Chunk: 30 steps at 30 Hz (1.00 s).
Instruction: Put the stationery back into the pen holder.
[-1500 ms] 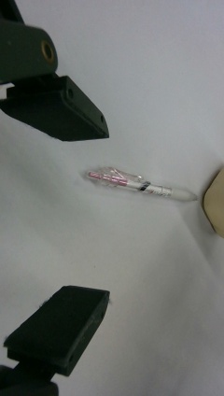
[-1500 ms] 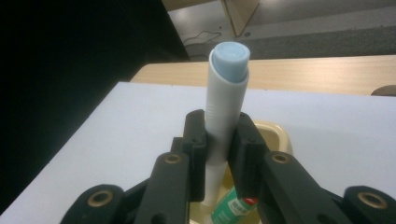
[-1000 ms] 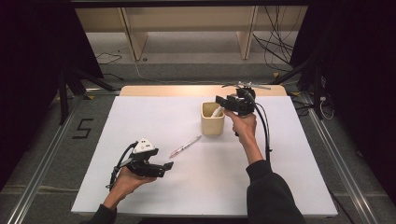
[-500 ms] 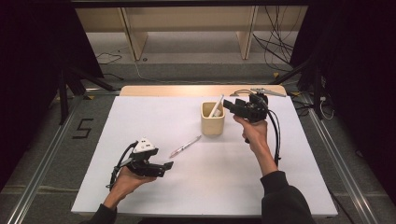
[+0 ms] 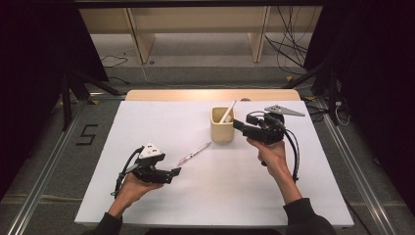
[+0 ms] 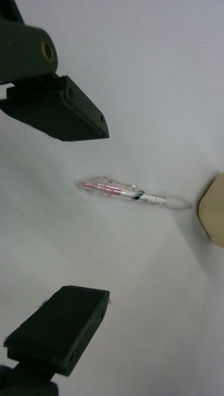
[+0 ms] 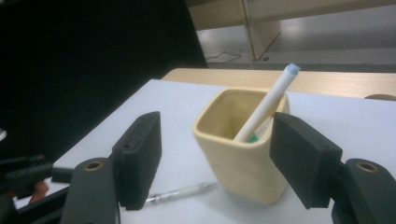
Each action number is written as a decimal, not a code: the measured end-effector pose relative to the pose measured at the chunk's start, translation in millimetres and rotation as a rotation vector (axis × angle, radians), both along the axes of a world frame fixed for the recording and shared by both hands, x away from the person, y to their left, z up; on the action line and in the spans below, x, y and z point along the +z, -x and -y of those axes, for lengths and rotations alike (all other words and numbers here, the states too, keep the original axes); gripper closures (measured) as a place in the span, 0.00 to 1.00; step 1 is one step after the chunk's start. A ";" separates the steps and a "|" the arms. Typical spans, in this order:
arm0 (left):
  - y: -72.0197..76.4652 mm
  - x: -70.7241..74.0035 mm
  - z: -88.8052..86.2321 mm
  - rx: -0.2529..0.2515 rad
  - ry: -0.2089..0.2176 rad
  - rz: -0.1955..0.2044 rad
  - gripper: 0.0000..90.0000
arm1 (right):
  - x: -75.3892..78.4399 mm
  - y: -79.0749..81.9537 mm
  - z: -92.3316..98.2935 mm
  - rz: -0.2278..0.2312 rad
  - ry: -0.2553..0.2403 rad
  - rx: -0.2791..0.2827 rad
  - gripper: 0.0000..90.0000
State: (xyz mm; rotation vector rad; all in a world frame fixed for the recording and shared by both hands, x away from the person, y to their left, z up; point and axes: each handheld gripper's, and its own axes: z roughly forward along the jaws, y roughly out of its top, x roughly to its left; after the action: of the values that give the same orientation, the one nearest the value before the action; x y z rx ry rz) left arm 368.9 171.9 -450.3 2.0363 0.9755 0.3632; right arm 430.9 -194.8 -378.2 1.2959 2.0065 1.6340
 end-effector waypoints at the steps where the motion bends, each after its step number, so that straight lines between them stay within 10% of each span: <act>1: -0.5 -0.2 0.6 -0.001 -0.001 -0.002 0.20 | -1.1 3.2 0.1 -0.002 0.003 0.014 0.38; 30: -51.1 -5.7 34.0 -0.062 -0.175 -0.159 0.32 | -62.2 77.6 27.0 -0.041 0.112 0.128 0.33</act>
State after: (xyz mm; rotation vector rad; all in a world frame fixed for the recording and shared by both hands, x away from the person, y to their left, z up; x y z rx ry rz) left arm 420.0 137.9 -455.9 2.2771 1.0030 0.2641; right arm 353.3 -221.7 -440.3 1.1943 2.2123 1.5347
